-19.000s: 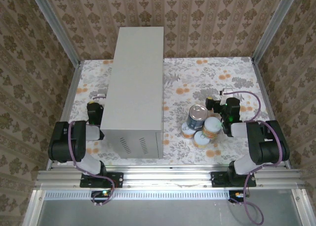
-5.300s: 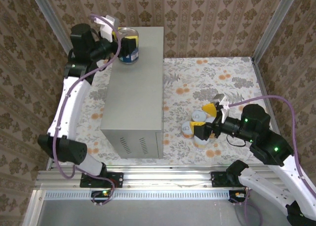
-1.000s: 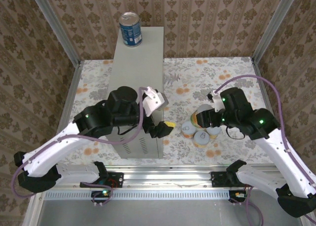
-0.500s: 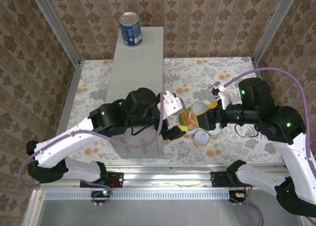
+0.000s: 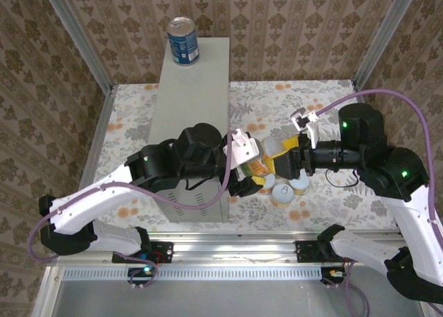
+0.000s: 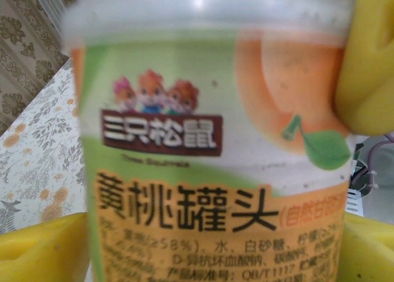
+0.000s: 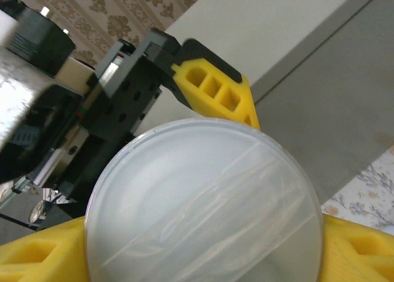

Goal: Place and organize the canned foods onto the counter

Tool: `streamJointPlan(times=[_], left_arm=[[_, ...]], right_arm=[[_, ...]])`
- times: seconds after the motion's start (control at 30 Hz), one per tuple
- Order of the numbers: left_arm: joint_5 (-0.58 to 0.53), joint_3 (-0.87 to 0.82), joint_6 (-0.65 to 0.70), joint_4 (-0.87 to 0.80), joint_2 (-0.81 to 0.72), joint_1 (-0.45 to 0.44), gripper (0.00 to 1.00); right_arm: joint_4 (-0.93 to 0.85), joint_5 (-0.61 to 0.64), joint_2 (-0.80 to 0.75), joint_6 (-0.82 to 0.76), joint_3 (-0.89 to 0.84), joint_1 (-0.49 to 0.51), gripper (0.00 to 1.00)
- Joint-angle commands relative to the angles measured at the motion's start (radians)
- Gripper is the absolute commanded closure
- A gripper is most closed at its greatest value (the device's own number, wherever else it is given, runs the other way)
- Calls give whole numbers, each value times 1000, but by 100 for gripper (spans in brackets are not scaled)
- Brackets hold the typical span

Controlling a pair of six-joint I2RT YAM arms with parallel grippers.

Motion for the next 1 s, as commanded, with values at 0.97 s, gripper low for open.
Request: streamJointPlan(times=[0.97], left_arm=[[-45, -284, -51, 488, -313, 42, 54]], right_arm=[[690, 168, -79, 203, -250, 251, 0]])
